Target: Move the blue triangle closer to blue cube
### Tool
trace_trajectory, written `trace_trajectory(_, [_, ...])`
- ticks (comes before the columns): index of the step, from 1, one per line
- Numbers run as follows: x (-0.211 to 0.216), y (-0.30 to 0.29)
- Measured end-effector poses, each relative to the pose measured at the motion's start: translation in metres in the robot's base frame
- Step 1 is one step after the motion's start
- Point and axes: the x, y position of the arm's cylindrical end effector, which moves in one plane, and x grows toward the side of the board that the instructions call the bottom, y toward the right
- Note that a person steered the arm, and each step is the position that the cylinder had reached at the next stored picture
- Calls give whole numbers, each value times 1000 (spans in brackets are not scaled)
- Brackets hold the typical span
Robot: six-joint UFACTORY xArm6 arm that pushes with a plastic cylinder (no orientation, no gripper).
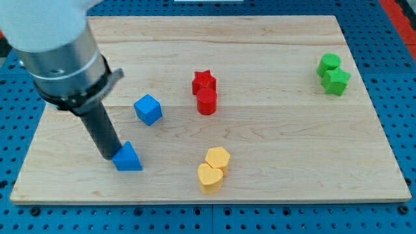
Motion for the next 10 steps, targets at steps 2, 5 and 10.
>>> trace_trajectory(2, [69, 15])
trace_trajectory(5, [70, -34])
trace_trajectory(10, [54, 27])
